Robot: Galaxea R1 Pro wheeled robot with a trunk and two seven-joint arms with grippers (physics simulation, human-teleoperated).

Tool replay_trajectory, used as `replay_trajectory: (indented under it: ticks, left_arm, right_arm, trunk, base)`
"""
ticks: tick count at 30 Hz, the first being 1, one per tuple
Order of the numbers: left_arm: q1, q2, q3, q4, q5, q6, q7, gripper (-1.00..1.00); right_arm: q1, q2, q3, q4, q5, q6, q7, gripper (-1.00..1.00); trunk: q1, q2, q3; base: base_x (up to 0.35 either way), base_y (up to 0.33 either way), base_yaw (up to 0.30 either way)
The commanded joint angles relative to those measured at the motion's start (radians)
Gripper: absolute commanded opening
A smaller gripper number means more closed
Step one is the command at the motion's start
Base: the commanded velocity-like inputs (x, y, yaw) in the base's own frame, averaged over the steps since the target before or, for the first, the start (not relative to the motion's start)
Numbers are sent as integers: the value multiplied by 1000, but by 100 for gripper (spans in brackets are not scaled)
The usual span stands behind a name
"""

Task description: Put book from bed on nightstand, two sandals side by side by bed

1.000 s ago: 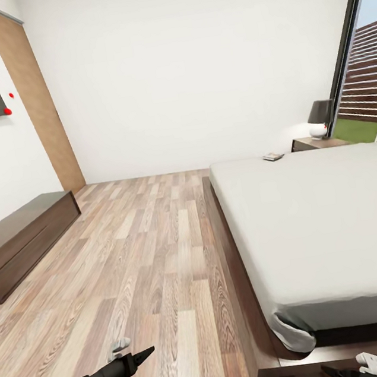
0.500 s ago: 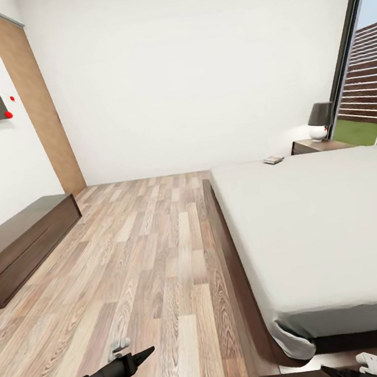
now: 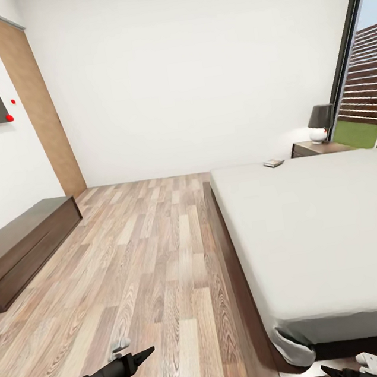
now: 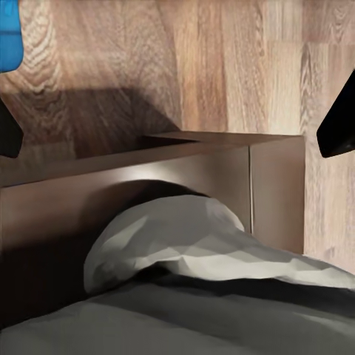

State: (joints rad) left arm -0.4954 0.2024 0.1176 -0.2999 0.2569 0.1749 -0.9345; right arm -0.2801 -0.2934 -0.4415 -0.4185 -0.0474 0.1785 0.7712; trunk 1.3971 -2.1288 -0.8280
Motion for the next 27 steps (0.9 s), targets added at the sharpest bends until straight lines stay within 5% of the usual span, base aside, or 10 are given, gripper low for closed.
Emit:
replay_trajectory:
  ticks: [1, 27]
  left_arm:
    - [0, 0, 1, 0, 7, 11, -3, 100]
    - [0, 0, 1, 0, 7, 11, -3, 100]
  right_arm:
    - [-1, 0, -5, 0, -5, 10, 5, 100]
    - [-1, 0, -5, 0, -5, 10, 5, 100]
  trunk:
    - [-4, 7, 2]
    - [-104, 189, 84]
  base:
    - [0, 0, 0]
    - [0, 0, 0]
